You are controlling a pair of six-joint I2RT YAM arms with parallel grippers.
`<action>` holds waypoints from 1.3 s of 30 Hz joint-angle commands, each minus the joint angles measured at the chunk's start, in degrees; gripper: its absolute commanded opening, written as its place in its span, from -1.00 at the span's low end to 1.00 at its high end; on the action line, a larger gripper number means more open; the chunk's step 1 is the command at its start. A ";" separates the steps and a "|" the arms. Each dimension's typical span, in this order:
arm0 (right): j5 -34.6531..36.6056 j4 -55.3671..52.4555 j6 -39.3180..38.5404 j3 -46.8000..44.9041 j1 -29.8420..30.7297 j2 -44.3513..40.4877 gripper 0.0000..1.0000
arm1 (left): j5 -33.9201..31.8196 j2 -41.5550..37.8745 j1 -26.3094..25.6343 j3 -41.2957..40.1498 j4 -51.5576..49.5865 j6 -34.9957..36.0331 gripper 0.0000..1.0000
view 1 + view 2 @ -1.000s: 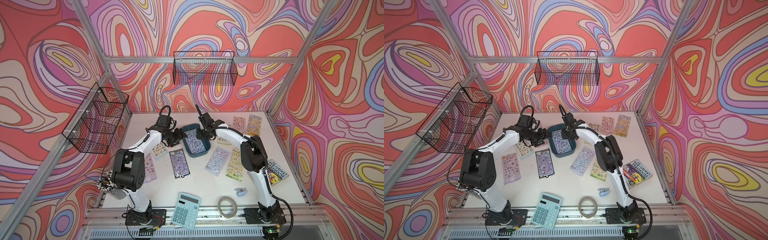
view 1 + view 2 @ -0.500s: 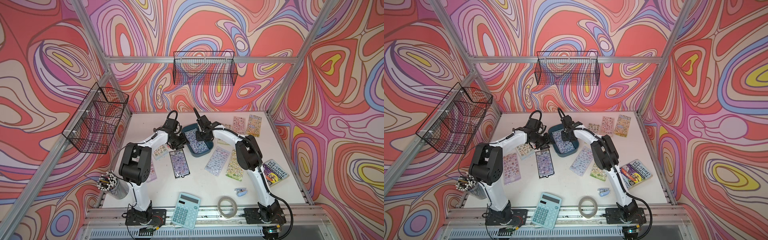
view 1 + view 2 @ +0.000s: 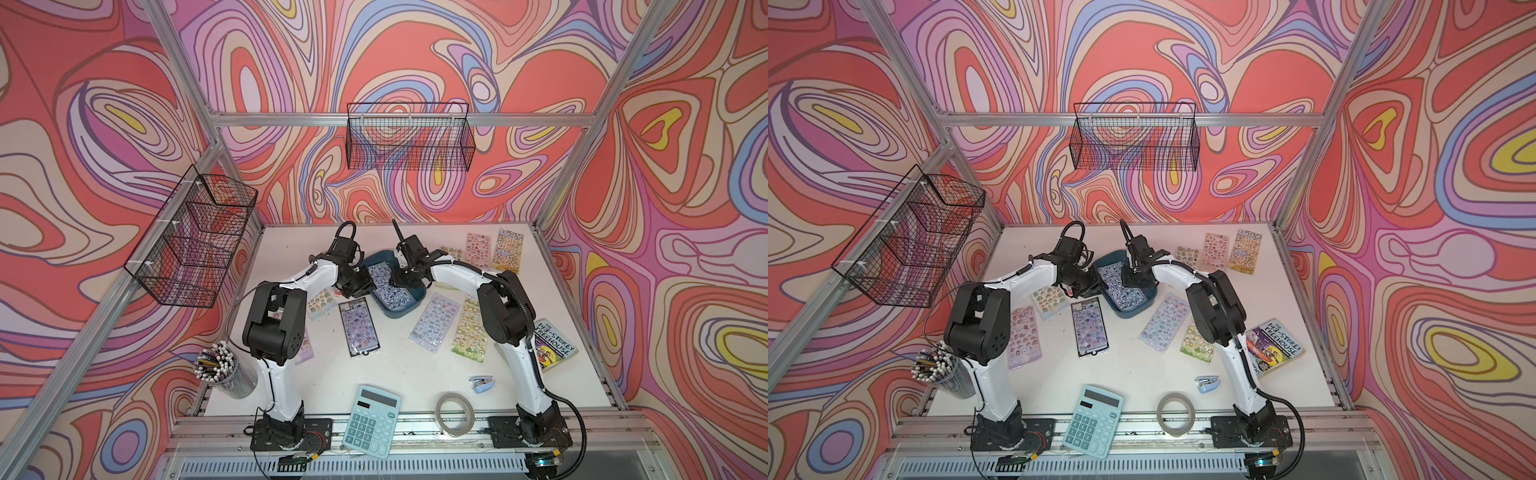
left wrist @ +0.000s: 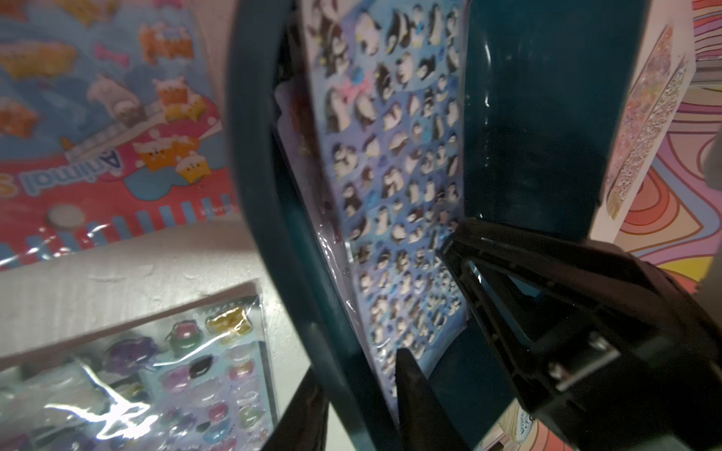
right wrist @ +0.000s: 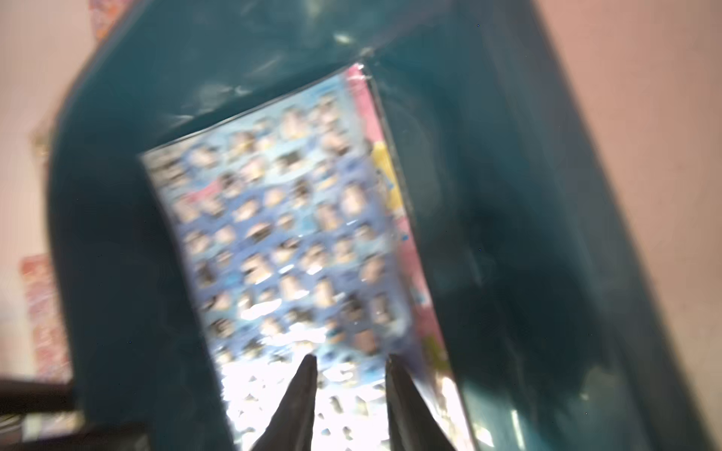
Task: Take the stickers out of the storage box
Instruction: Pick up the sticker from the storage box.
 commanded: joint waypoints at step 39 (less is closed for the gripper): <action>6.64 -5.50 -2.47 6.47 0.82 5.48 -0.05 | -2.82 9.08 0.90 13.47 -6.04 2.65 -0.72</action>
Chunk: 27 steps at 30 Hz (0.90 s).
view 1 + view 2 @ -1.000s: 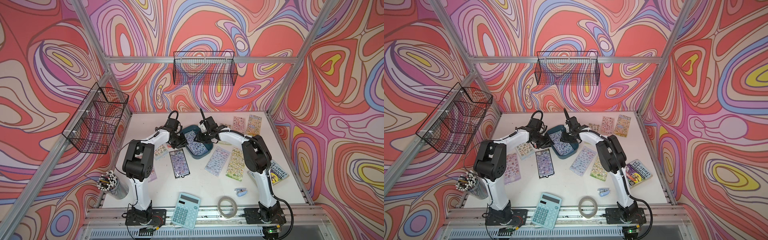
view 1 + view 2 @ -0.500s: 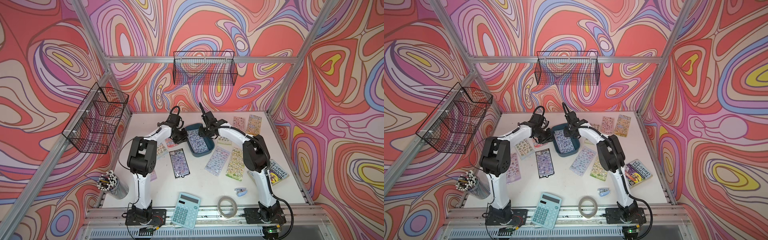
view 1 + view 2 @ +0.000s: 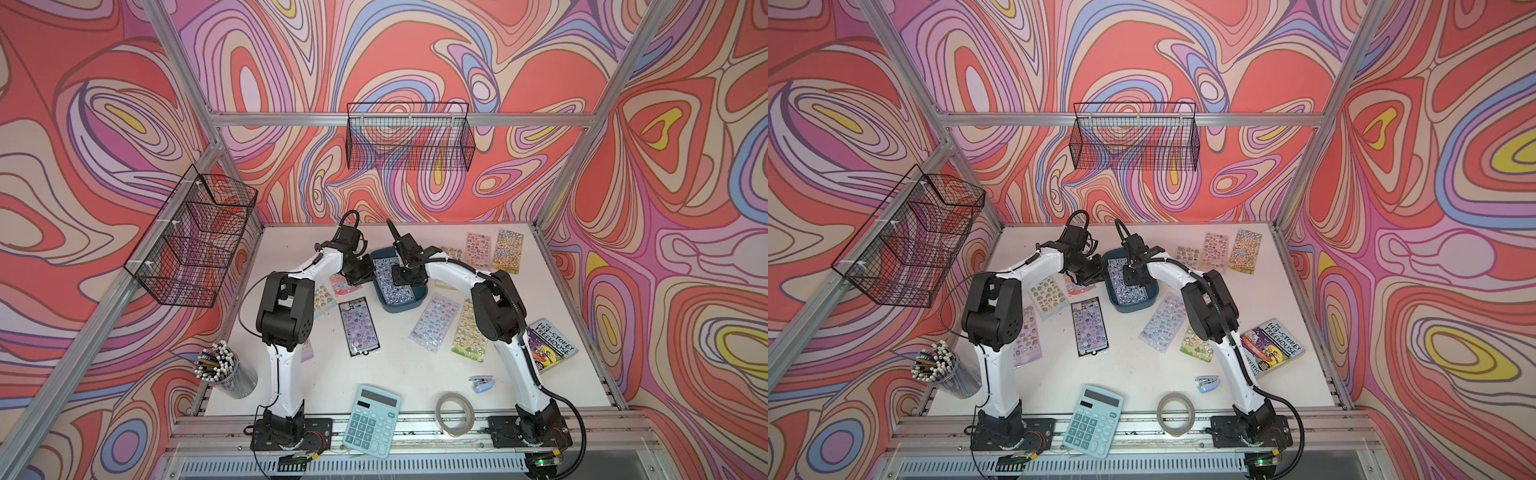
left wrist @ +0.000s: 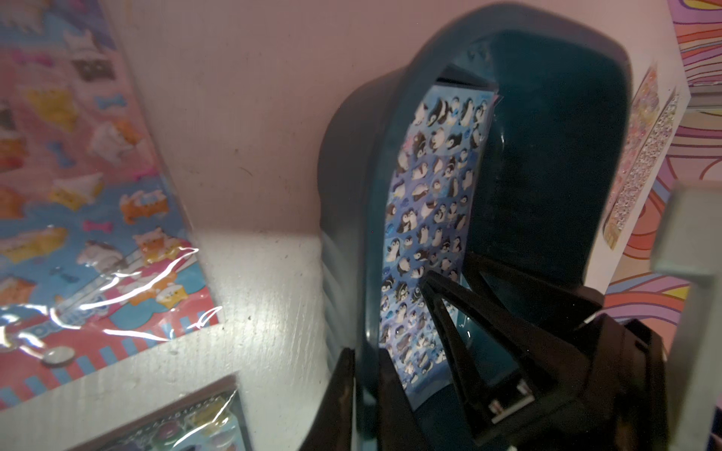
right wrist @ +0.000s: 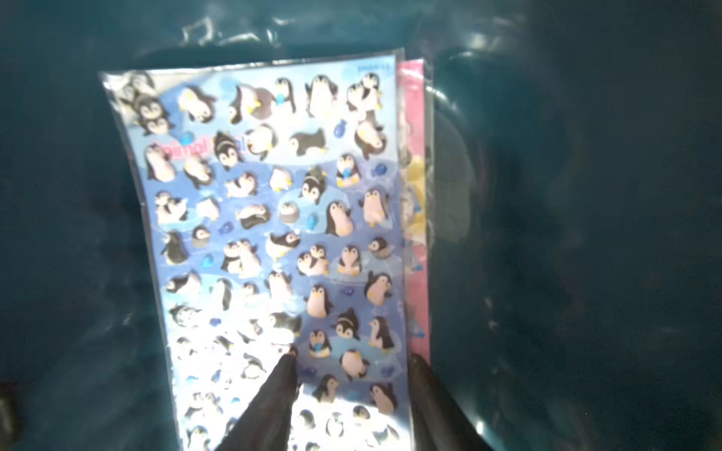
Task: Take the stickers out of the storage box
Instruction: Pick up the sticker from the storage box.
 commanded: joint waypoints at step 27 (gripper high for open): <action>-32.43 35.10 23.48 -24.27 -6.30 -12.91 -0.52 | -1.18 1.63 0.26 0.25 -2.31 0.98 -0.73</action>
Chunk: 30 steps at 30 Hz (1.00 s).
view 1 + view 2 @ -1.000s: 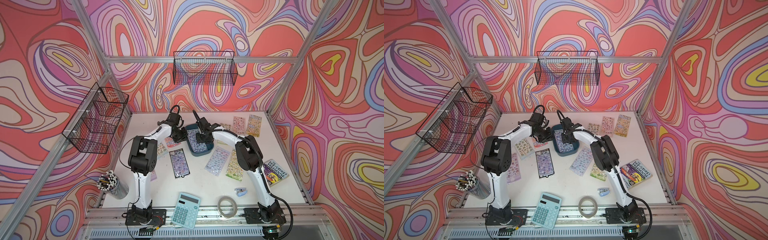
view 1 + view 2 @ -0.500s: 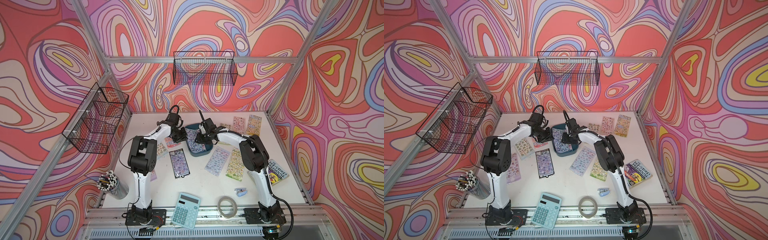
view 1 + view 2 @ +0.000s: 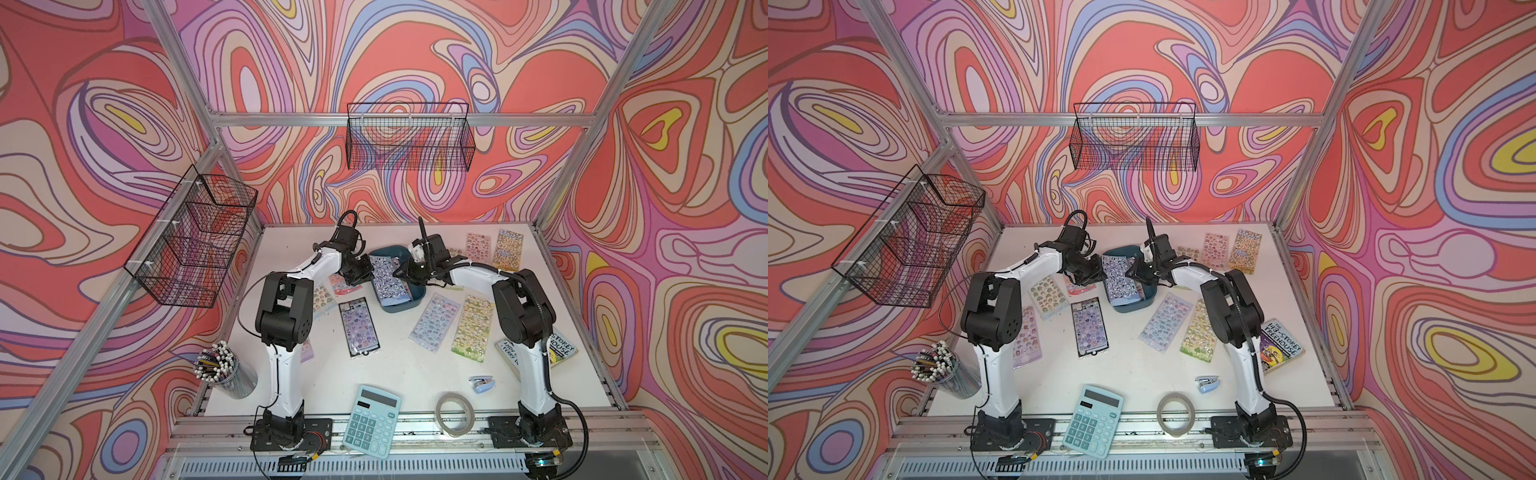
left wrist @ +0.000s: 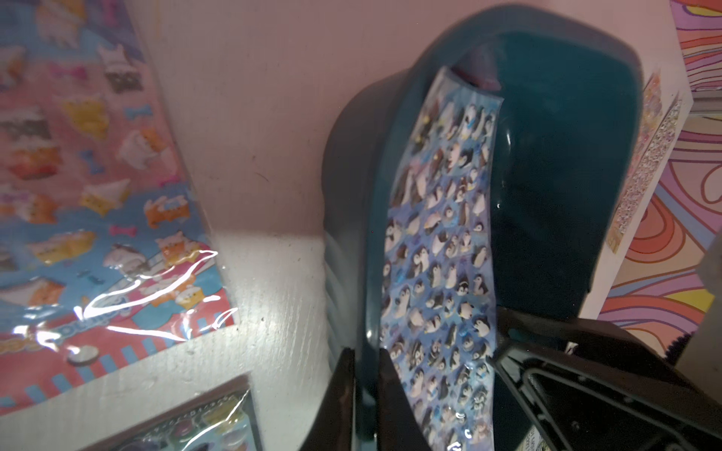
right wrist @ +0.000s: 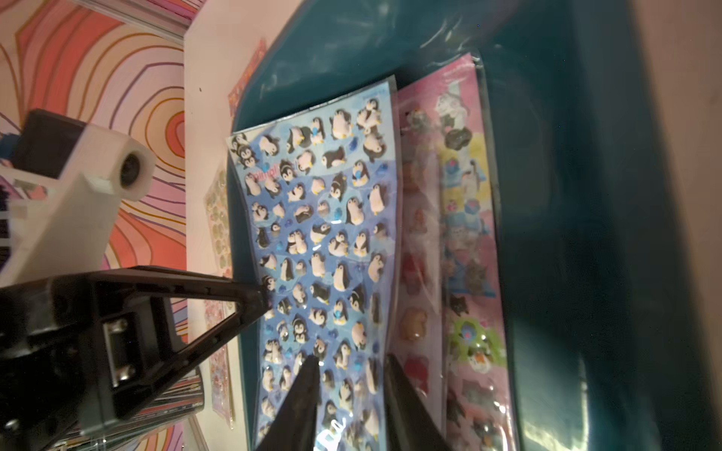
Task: Take the stickers out of the storage box
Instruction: Pick up the sticker from the storage box.
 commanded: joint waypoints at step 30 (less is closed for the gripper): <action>-0.49 1.73 1.93 -1.09 -1.83 -10.68 -1.00 | 0.74 -8.12 2.60 -1.37 -2.00 -1.52 1.00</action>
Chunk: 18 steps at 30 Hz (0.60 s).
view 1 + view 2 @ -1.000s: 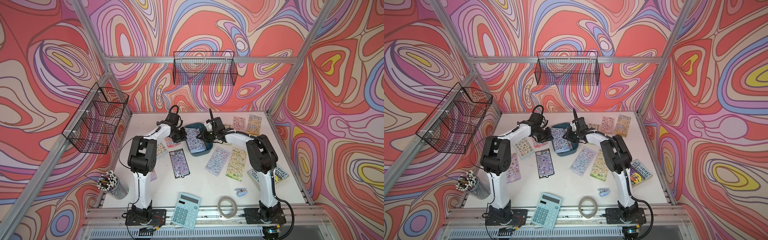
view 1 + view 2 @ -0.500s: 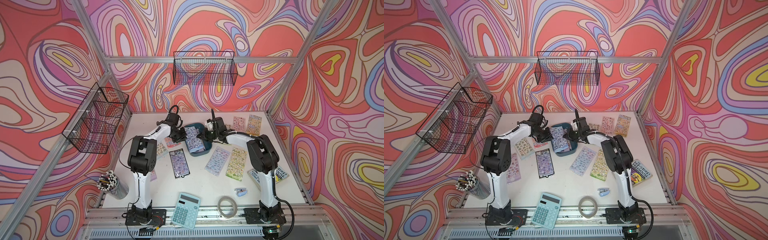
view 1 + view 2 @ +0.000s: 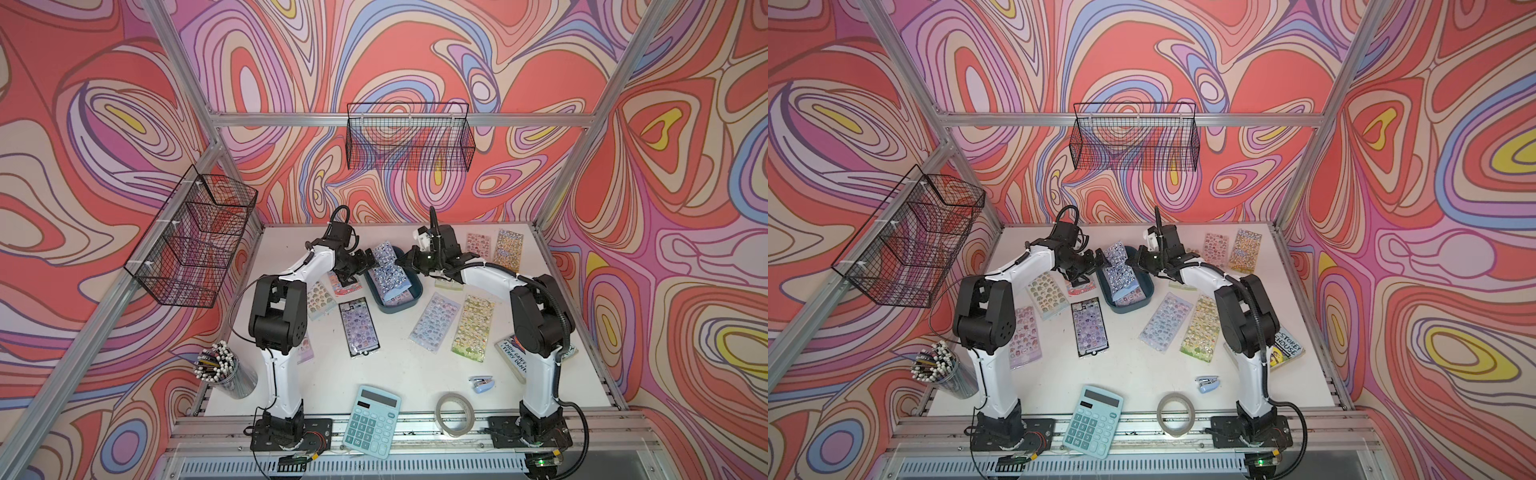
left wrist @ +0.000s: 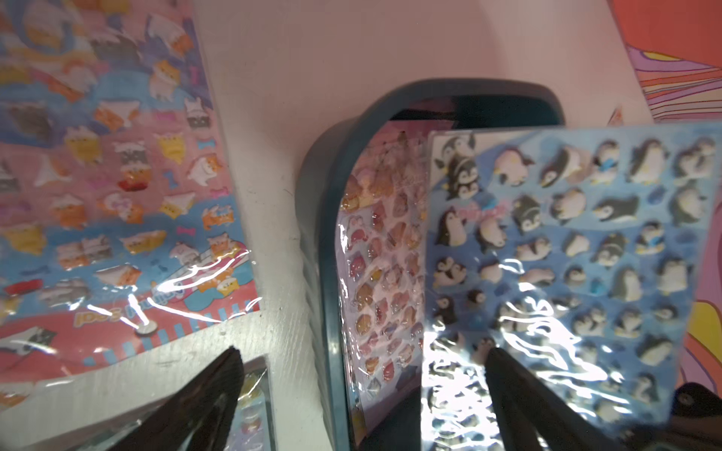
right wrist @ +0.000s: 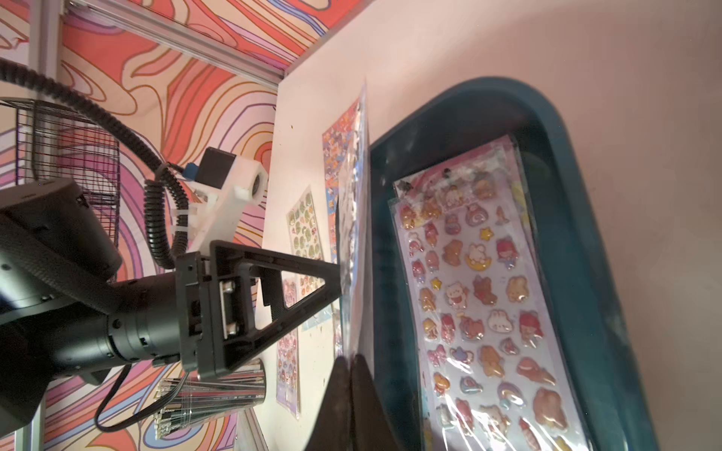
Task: Take the stickers out of the storage box
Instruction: Pick up the sticker from the storage box.
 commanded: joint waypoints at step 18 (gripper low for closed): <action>-1.66 -2.55 0.44 -1.55 -2.64 -12.38 -1.00 | 19.81 -20.10 2.04 -17.39 25.27 -11.62 0.44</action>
